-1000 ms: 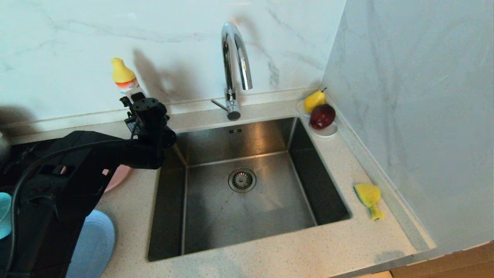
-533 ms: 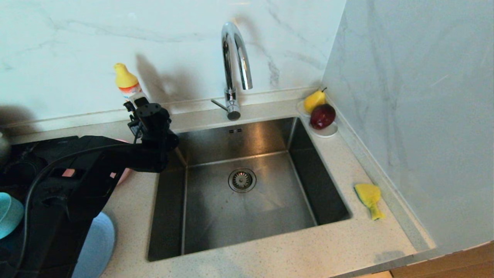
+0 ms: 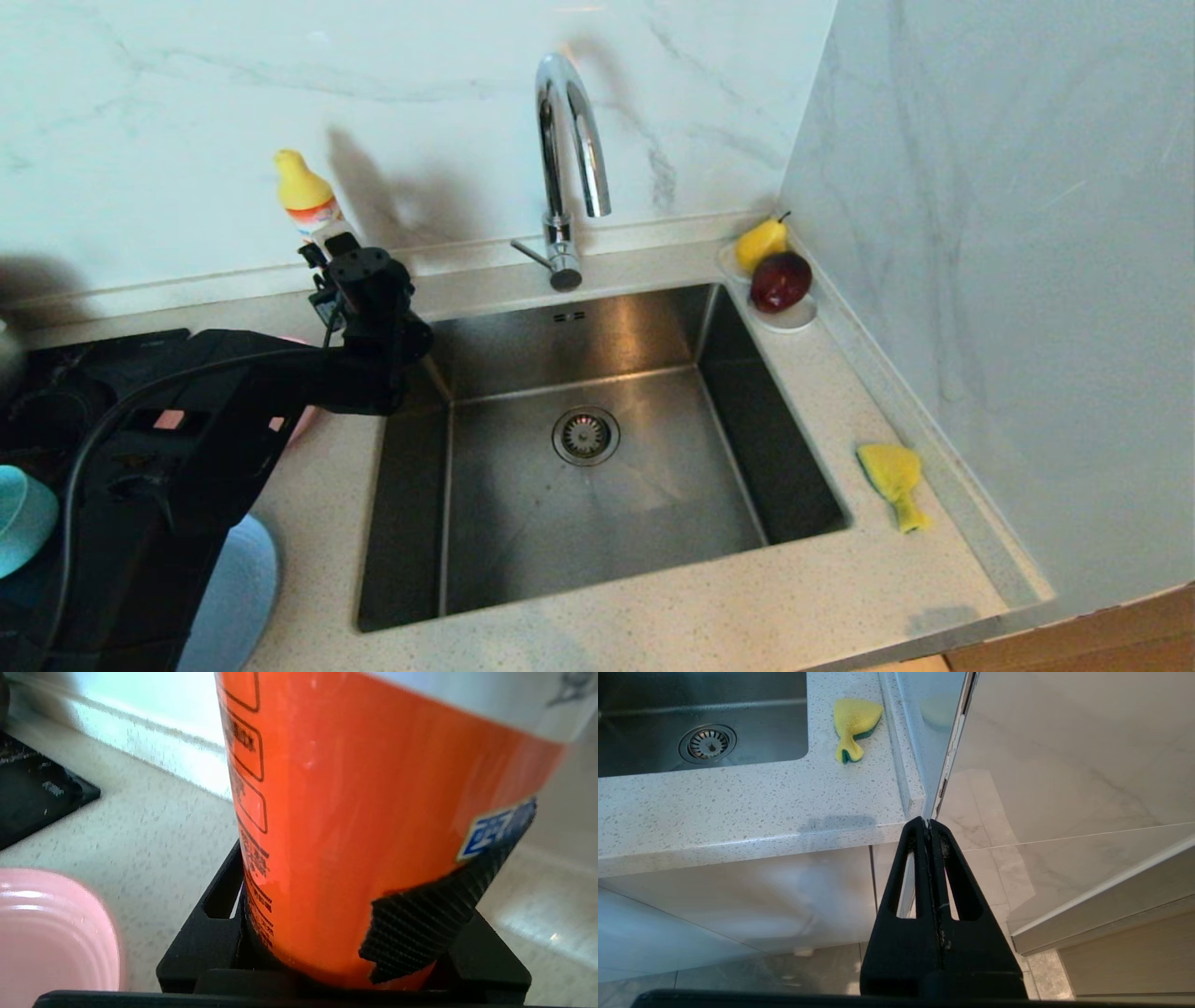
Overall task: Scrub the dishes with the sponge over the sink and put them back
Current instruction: Place the dish soap on the table
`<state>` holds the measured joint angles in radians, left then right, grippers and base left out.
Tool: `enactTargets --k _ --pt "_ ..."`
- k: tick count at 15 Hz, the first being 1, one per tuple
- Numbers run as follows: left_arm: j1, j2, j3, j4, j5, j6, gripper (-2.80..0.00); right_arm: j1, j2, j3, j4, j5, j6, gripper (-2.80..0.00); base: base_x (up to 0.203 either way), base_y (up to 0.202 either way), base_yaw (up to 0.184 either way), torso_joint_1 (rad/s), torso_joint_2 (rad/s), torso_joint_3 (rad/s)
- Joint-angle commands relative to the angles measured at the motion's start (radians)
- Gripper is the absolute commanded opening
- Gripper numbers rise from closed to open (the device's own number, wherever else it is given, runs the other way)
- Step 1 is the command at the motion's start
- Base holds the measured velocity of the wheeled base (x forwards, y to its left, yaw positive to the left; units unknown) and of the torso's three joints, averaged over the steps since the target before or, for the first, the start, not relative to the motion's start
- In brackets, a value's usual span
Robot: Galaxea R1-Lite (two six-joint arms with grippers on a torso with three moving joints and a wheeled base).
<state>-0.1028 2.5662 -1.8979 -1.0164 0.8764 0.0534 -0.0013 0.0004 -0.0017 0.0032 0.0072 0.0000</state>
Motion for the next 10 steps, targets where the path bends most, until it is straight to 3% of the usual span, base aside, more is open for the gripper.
enactTargets --k 1,10 --pt "0.0 0.011 -0.012 -0.007 0.008 -0.001 -2.8 0.0 0.0 0.0 0.0 0.0 0.0 -2.8 0.0 0.0 0.0 0.0 0.0 0.0" --pt "0.001 0.042 -0.024 -0.044 0.009 -0.001 -2.8 0.001 0.0 0.0 0.0 0.0 0.0 -2.8 0.0 0.0 0.0 0.0 0.0 0.0"
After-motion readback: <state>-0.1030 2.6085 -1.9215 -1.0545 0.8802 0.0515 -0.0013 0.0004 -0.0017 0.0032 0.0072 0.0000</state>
